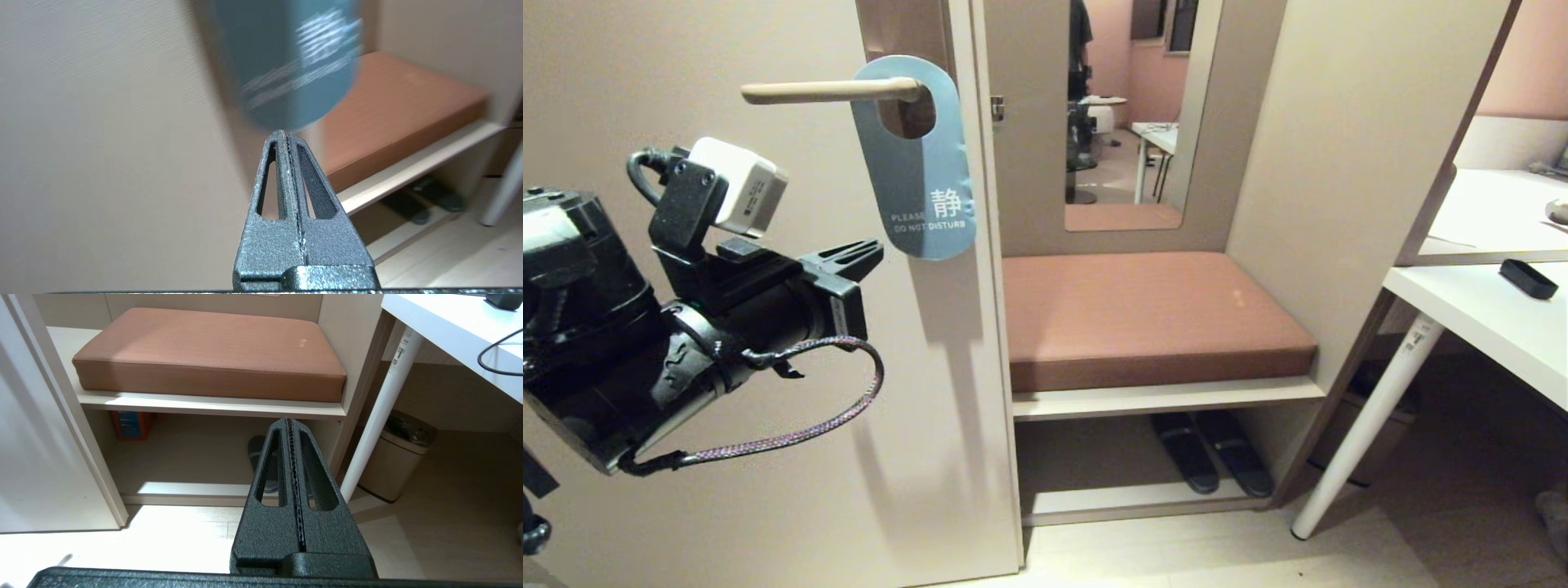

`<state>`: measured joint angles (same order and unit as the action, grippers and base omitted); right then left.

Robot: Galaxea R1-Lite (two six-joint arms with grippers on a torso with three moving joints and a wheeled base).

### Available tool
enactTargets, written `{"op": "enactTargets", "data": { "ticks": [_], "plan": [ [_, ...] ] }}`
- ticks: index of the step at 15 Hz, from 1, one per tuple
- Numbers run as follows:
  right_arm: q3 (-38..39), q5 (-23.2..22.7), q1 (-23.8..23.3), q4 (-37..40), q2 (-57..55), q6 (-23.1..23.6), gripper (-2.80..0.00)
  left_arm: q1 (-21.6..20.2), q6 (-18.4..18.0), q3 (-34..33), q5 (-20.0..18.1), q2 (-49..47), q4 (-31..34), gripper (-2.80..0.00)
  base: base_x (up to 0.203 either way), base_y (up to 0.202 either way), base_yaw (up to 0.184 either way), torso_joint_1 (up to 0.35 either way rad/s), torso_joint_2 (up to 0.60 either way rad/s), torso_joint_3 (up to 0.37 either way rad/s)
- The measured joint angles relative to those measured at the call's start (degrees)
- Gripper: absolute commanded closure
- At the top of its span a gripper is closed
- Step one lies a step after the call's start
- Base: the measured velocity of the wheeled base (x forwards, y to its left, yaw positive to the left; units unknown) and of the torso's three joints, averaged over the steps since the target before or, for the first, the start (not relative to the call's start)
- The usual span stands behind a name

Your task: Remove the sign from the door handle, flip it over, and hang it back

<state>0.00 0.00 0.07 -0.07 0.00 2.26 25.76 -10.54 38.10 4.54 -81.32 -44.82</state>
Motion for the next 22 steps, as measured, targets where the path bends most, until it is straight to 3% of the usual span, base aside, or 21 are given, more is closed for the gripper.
{"op": "enactTargets", "data": {
  "ticks": [3, 6, 9, 22],
  "plan": [
    [0.0, 0.0, 0.0, 0.0, 0.0, 0.0, 0.00, -5.2, -1.2, -2.3, 0.9, 1.4, 0.1, 0.00, 0.000, 0.000, 0.000, 0.000, 0.00, 0.000],
    [0.0, 0.0, 0.0, 0.0, 0.0, 0.0, 0.00, -10.7, -3.8, -5.4, 4.2, 2.6, 0.2, 0.00, 0.000, 0.000, 0.000, 0.000, 0.00, 0.000],
    [0.0, 0.0, 0.0, 0.0, 0.0, 0.0, 0.00, -13.6, -3.8, -8.7, 4.6, 4.4, 0.1, 0.00, 0.000, 0.000, 0.000, 0.000, 0.00, 0.000],
    [0.0, 0.0, 0.0, 0.0, 0.0, 0.0, 0.00, -15.4, -3.5, -13.7, 5.2, 10.7, 0.1, 0.00, 0.000, 0.000, 0.000, 0.000, 0.00, 0.000]
  ]
}}
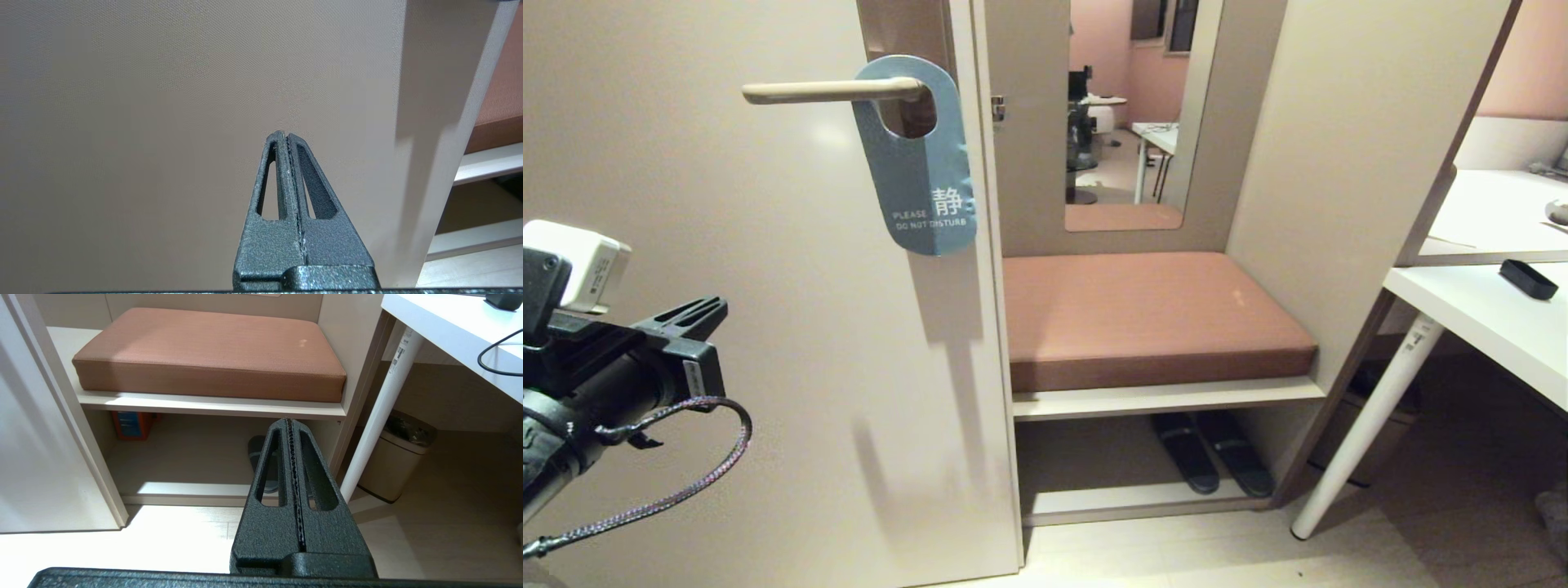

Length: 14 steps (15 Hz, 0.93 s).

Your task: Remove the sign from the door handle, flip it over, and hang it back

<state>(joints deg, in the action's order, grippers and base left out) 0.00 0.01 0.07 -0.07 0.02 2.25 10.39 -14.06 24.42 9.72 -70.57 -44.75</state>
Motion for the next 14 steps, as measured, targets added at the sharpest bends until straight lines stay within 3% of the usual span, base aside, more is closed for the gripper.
{"op": "enactTargets", "data": {
  "ticks": [5, 14],
  "plan": [
    [0.0, 0.0, 0.0, 0.0, 0.0, 0.0, 0.00, 0.0, 0.2, -4.0, 0.6, 4.8, 0.0, 0.00, 0.000, 0.000, 0.000, 0.000, 0.00, 0.000],
    [0.0, 0.0, 0.0, 0.0, 0.0, 0.0, 0.00, -0.2, 0.2, -20.6, 0.5, 22.0, 1.3, 0.00, 0.000, 0.000, 0.000, 0.000, 0.00, 0.000]
  ]
}}
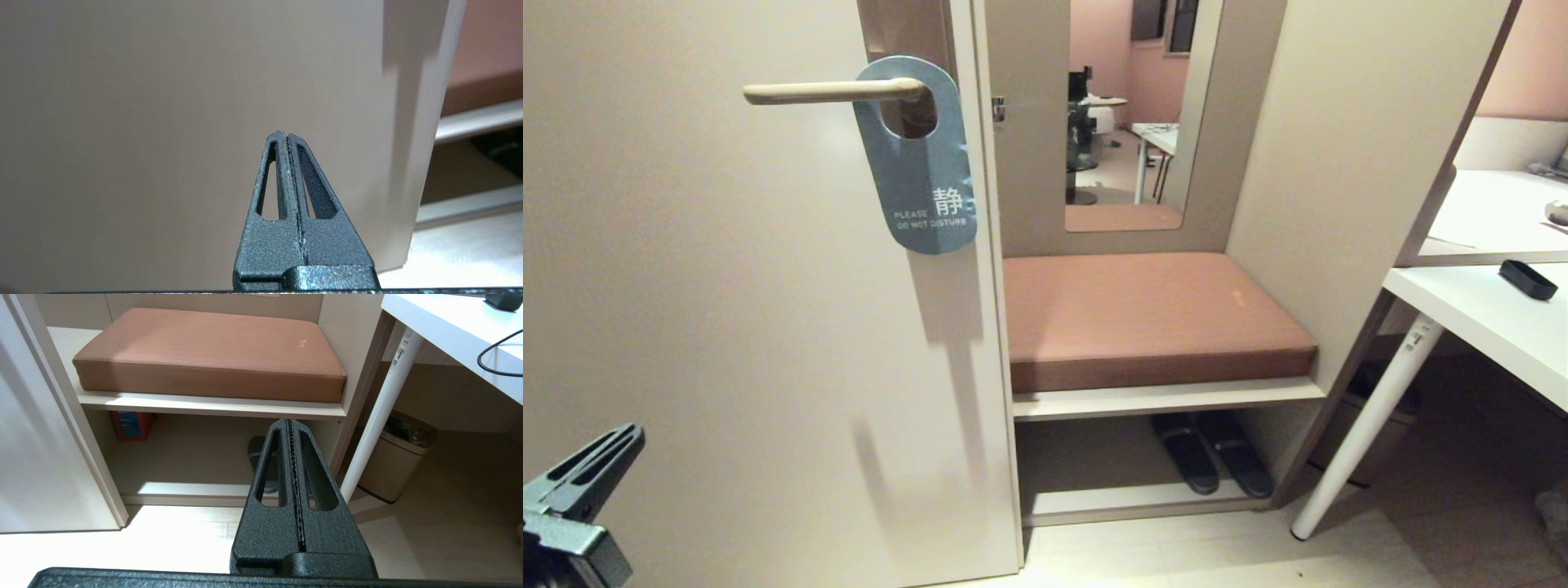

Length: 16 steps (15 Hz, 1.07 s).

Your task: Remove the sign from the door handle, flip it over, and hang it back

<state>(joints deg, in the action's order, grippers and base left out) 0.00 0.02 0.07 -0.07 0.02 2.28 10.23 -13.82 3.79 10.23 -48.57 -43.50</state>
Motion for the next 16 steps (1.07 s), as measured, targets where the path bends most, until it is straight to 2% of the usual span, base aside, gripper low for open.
{"op": "enactTargets", "data": {
  "ticks": [3, 7, 9, 13, 16],
  "plan": [
    [0.0, 0.0, 0.0, 0.0, 0.0, 0.0, 0.00, -1.6, 1.0, -3.1, -2.0, 5.8, 4.3, 0.00, 0.000, 0.000, 0.000, 0.000, 0.00, 0.000],
    [0.0, 0.0, 0.0, 0.0, 0.0, 0.0, 0.00, -5.9, 2.5, -3.7, -8.0, 14.8, 14.0, 0.00, 0.000, 0.000, 0.000, 0.000, 0.00, 0.000],
    [0.0, 0.0, 0.0, 0.0, 0.0, 0.0, 0.00, -7.2, 3.0, -3.7, -9.9, 20.0, 19.3, 0.00, 0.000, 0.000, 0.000, 0.000, 0.00, 0.000],
    [0.0, 0.0, 0.0, 0.0, 0.0, 0.0, 0.00, -9.6, 3.6, -3.8, -10.8, 30.7, 31.6, 0.00, 0.000, 0.000, 0.000, 0.000, 0.00, 0.000],
    [0.0, 0.0, 0.0, 0.0, 0.0, 0.0, 0.00, -10.1, 4.6, -3.8, -10.8, 37.1, 37.6, 0.00, 0.000, 0.000, 0.000, 0.000, 0.00, 0.000]
  ]
}}
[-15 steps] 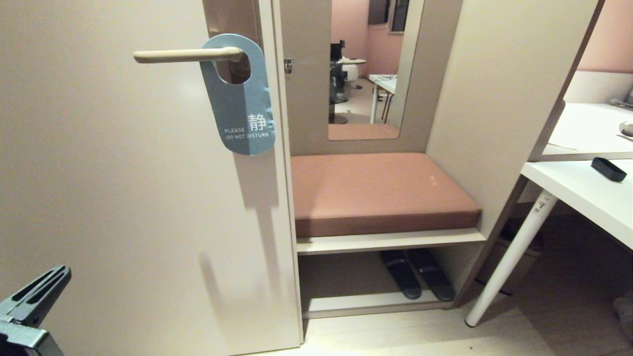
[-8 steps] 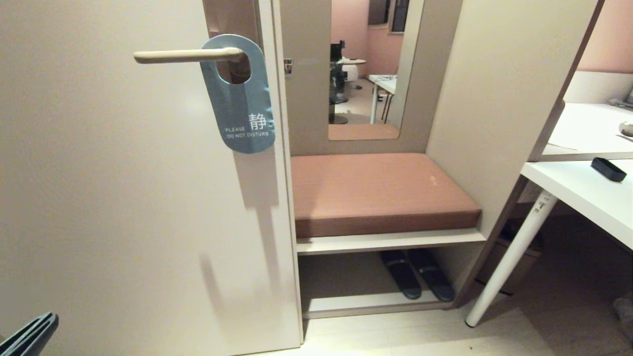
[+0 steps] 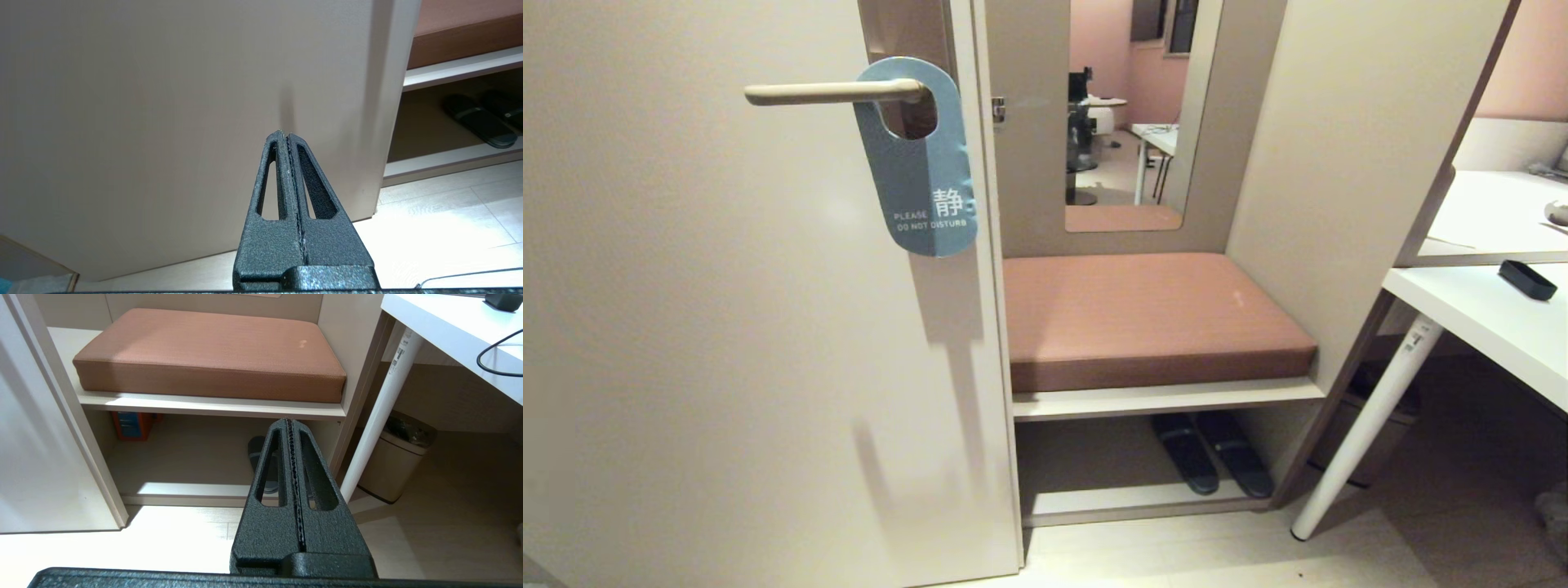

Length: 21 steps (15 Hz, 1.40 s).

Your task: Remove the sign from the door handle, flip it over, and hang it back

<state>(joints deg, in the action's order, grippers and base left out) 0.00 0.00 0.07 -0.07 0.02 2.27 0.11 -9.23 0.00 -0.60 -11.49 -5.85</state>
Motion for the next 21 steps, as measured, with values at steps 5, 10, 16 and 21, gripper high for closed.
{"op": "enactTargets", "data": {
  "ticks": [5, 10, 16, 21],
  "plan": [
    [0.0, 0.0, 0.0, 0.0, 0.0, 0.0, 0.00, 0.0, 0.4, 0.0, 0.0, 7.6, 5.8, 0.00, 0.000, 0.000, 0.000, 0.000, 0.00, 0.000],
    [0.0, 0.0, 0.0, 0.0, 0.0, 0.0, 0.00, 0.0, 3.4, 0.0, 0.0, 11.1, 6.0, 0.00, 0.000, 0.000, 0.000, 0.000, 0.00, 0.000],
    [0.0, 0.0, 0.0, 0.0, 0.0, 0.0, 0.00, 0.0, 2.7, 0.0, -0.5, 11.5, 5.9, 0.00, 0.000, 0.000, 0.000, 0.000, 0.00, 0.000],
    [0.0, 0.0, 0.0, 0.0, 0.0, 0.0, 0.00, 0.0, 3.5, 0.0, -0.4, 11.5, 5.9, 0.00, 0.000, 0.000, 0.000, 0.000, 0.00, 0.000]
  ]
}}
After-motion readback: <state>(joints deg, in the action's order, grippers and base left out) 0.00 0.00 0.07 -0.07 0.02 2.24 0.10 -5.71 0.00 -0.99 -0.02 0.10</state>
